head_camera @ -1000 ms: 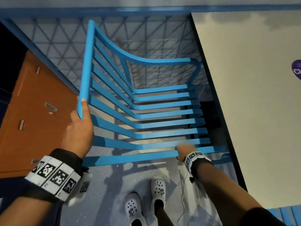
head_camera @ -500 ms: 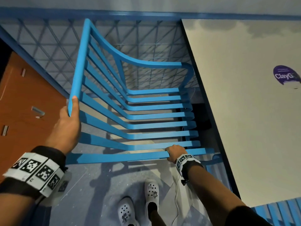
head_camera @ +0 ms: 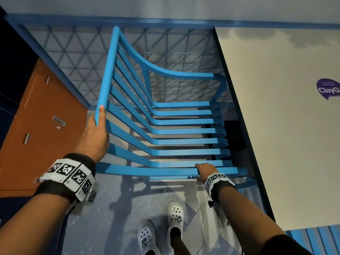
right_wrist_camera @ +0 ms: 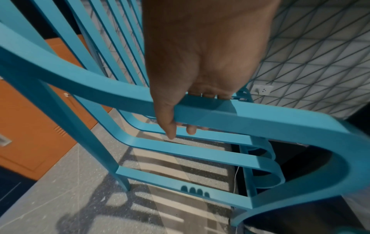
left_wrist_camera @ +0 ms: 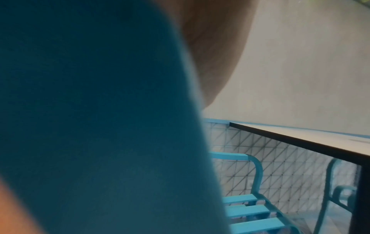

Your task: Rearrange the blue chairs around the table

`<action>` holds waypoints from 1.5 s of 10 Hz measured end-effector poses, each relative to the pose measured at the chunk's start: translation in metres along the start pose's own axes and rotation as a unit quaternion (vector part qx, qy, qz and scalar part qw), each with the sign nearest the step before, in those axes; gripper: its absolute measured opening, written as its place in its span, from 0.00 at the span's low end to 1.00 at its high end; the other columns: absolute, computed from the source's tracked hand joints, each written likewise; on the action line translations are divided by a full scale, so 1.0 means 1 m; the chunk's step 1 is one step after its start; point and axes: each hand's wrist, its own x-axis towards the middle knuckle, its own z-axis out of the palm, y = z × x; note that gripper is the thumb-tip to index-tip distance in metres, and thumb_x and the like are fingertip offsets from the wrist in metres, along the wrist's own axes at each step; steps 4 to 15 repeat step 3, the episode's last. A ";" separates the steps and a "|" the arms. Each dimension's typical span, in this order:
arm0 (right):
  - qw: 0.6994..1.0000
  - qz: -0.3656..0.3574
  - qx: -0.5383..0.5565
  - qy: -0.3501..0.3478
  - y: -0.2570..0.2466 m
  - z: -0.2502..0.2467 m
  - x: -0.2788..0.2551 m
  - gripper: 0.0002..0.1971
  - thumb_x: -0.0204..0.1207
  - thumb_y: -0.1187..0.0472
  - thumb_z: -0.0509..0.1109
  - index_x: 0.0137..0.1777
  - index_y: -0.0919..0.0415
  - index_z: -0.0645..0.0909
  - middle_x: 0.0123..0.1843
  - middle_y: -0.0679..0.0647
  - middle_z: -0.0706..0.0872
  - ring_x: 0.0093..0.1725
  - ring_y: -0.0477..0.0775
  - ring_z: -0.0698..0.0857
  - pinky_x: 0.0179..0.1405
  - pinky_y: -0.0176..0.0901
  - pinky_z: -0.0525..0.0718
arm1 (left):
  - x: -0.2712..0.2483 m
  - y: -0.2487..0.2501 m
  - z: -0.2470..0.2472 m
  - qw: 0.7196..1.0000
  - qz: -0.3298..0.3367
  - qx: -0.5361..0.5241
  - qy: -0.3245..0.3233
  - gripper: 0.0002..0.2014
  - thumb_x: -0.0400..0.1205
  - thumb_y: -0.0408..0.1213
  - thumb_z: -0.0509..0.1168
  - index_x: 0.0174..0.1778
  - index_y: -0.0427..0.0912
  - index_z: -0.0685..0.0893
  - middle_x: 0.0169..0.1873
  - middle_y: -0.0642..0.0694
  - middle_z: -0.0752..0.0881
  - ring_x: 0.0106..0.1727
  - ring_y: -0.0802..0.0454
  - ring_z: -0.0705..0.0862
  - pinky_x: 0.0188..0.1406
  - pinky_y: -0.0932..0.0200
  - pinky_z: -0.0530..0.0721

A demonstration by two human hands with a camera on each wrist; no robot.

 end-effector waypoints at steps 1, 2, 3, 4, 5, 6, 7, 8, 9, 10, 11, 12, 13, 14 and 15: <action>0.997 -0.001 0.040 0.062 0.008 -0.003 -0.027 0.29 0.74 0.59 0.68 0.74 0.58 0.65 0.70 0.58 0.77 0.70 0.61 0.74 0.71 0.51 0.70 | -0.010 -0.003 -0.001 0.994 0.003 -0.110 0.011 0.36 0.82 0.29 0.60 0.80 0.44 0.45 0.75 0.31 0.59 0.59 0.32 0.76 0.62 0.38 0.77; 0.987 0.011 0.085 0.139 0.015 0.007 -0.054 0.32 0.71 0.62 0.68 0.75 0.57 0.63 0.72 0.57 0.75 0.72 0.60 0.71 0.73 0.51 0.68 | -0.030 -0.010 -0.001 0.984 0.014 -0.179 0.016 0.33 0.84 0.32 0.58 0.80 0.46 0.47 0.79 0.35 0.59 0.72 0.34 0.70 0.71 0.40 0.70; 0.972 0.057 0.177 0.141 0.015 0.054 -0.102 0.30 0.72 0.63 0.65 0.74 0.48 0.64 0.75 0.57 0.73 0.73 0.58 0.72 0.73 0.51 0.71 | -0.097 -0.034 0.007 0.964 0.011 -0.265 -0.012 0.29 0.84 0.44 0.53 0.76 0.66 0.45 0.77 0.49 0.62 0.77 0.40 0.66 0.76 0.41 0.66; 0.972 0.057 0.177 0.141 0.015 0.054 -0.102 0.30 0.72 0.63 0.65 0.74 0.48 0.64 0.75 0.57 0.73 0.73 0.58 0.72 0.73 0.51 0.71 | -0.097 -0.034 0.007 0.964 0.011 -0.265 -0.012 0.29 0.84 0.44 0.53 0.76 0.66 0.45 0.77 0.49 0.62 0.77 0.40 0.66 0.76 0.41 0.66; 0.972 0.057 0.177 0.141 0.015 0.054 -0.102 0.30 0.72 0.63 0.65 0.74 0.48 0.64 0.75 0.57 0.73 0.73 0.58 0.72 0.73 0.51 0.71 | -0.097 -0.034 0.007 0.964 0.011 -0.265 -0.012 0.29 0.84 0.44 0.53 0.76 0.66 0.45 0.77 0.49 0.62 0.77 0.40 0.66 0.76 0.41 0.66; 0.972 0.057 0.177 0.141 0.015 0.054 -0.102 0.30 0.72 0.63 0.65 0.74 0.48 0.64 0.75 0.57 0.73 0.73 0.58 0.72 0.73 0.51 0.71 | -0.097 -0.034 0.007 0.964 0.011 -0.265 -0.012 0.29 0.84 0.44 0.53 0.76 0.66 0.45 0.77 0.49 0.62 0.77 0.40 0.66 0.76 0.41 0.66; 0.972 0.057 0.177 0.141 0.015 0.054 -0.102 0.30 0.72 0.63 0.65 0.74 0.48 0.64 0.75 0.57 0.73 0.73 0.58 0.72 0.73 0.51 0.71 | -0.097 -0.034 0.007 0.964 0.011 -0.265 -0.012 0.29 0.84 0.44 0.53 0.76 0.66 0.45 0.77 0.49 0.62 0.77 0.40 0.66 0.76 0.41 0.66; 0.972 0.057 0.177 0.141 0.015 0.054 -0.102 0.30 0.72 0.63 0.65 0.74 0.48 0.64 0.75 0.57 0.73 0.73 0.58 0.72 0.73 0.51 0.71 | -0.097 -0.034 0.007 0.964 0.011 -0.265 -0.012 0.29 0.84 0.44 0.53 0.76 0.66 0.45 0.77 0.49 0.62 0.77 0.40 0.66 0.76 0.41 0.66; 0.972 0.057 0.177 0.141 0.015 0.054 -0.102 0.30 0.72 0.63 0.65 0.74 0.48 0.64 0.75 0.57 0.73 0.73 0.58 0.72 0.73 0.51 0.71 | -0.097 -0.034 0.007 0.964 0.011 -0.265 -0.012 0.29 0.84 0.44 0.53 0.76 0.66 0.45 0.77 0.49 0.62 0.77 0.40 0.66 0.76 0.41 0.66; 0.972 0.057 0.177 0.141 0.015 0.054 -0.102 0.30 0.72 0.63 0.65 0.74 0.48 0.64 0.75 0.57 0.73 0.73 0.58 0.72 0.73 0.51 0.71 | -0.097 -0.034 0.007 0.964 0.011 -0.265 -0.012 0.29 0.84 0.44 0.53 0.76 0.66 0.45 0.77 0.49 0.62 0.77 0.40 0.66 0.76 0.41 0.66; 0.972 0.057 0.177 0.141 0.015 0.054 -0.102 0.30 0.72 0.63 0.65 0.74 0.48 0.64 0.75 0.57 0.73 0.73 0.58 0.72 0.73 0.51 0.71 | -0.097 -0.034 0.007 0.964 0.011 -0.265 -0.012 0.29 0.84 0.44 0.53 0.76 0.66 0.45 0.77 0.49 0.62 0.77 0.40 0.66 0.76 0.41 0.66; 0.972 0.057 0.177 0.141 0.015 0.054 -0.102 0.30 0.72 0.63 0.65 0.74 0.48 0.64 0.75 0.57 0.73 0.73 0.58 0.72 0.73 0.51 0.71 | -0.097 -0.034 0.007 0.964 0.011 -0.265 -0.012 0.29 0.84 0.44 0.53 0.76 0.66 0.45 0.77 0.49 0.62 0.77 0.40 0.66 0.76 0.41 0.66; 0.972 0.057 0.177 0.141 0.015 0.054 -0.102 0.30 0.72 0.63 0.65 0.74 0.48 0.64 0.75 0.57 0.73 0.73 0.58 0.72 0.73 0.51 0.71 | -0.097 -0.034 0.007 0.964 0.011 -0.265 -0.012 0.29 0.84 0.44 0.53 0.76 0.66 0.45 0.77 0.49 0.62 0.77 0.40 0.66 0.76 0.41 0.66; 0.972 0.057 0.177 0.141 0.015 0.054 -0.102 0.30 0.72 0.63 0.65 0.74 0.48 0.64 0.75 0.57 0.73 0.73 0.58 0.72 0.73 0.51 0.71 | -0.097 -0.034 0.007 0.964 0.011 -0.265 -0.012 0.29 0.84 0.44 0.53 0.76 0.66 0.45 0.77 0.49 0.62 0.77 0.40 0.66 0.76 0.41 0.66; 0.972 0.057 0.177 0.141 0.015 0.054 -0.102 0.30 0.72 0.63 0.65 0.74 0.48 0.64 0.75 0.57 0.73 0.73 0.58 0.72 0.73 0.51 0.71 | -0.097 -0.034 0.007 0.964 0.011 -0.265 -0.012 0.29 0.84 0.44 0.53 0.76 0.66 0.45 0.77 0.49 0.62 0.77 0.40 0.66 0.76 0.41 0.66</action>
